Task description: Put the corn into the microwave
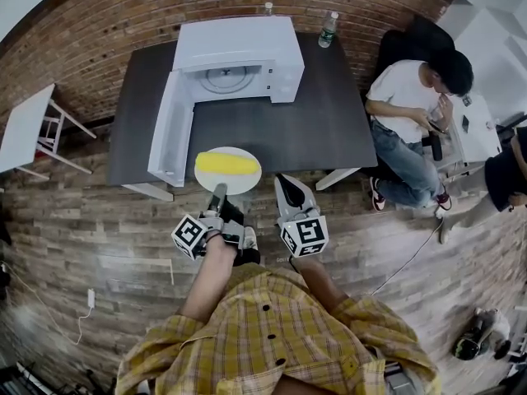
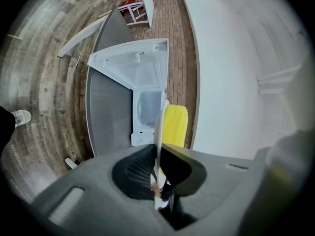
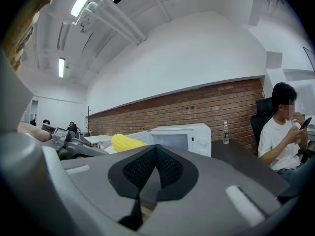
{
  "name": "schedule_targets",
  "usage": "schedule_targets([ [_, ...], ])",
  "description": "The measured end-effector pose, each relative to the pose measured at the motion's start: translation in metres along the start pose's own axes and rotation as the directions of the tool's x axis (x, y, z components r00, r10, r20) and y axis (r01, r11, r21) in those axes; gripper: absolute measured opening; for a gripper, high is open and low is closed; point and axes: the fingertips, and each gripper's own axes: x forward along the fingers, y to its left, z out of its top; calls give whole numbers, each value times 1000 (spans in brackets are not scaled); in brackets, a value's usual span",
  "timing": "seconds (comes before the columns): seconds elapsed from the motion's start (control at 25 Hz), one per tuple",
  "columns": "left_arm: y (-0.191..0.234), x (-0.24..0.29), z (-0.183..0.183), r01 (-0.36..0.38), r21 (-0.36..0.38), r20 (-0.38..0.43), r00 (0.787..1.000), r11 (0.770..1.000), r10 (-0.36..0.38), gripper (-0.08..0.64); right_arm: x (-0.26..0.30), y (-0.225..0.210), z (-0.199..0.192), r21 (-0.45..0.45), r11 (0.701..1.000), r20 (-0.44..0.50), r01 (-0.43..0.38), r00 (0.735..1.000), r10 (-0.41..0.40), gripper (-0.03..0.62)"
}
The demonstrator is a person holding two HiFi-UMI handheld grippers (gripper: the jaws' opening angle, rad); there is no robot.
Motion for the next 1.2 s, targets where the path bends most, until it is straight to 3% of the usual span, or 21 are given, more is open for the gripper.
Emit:
schedule_targets([
  [0.64, 2, 70, 47, -86, 39, -16, 996, 996, 86, 29, 76, -26, 14, 13, 999, -12, 42, 999, -42, 5],
  [1.2, -1, 101, 59, -95, 33, -34, 995, 995, 96, 29, 97, -36, 30, 8, 997, 11, 71, 997, -71, 5],
])
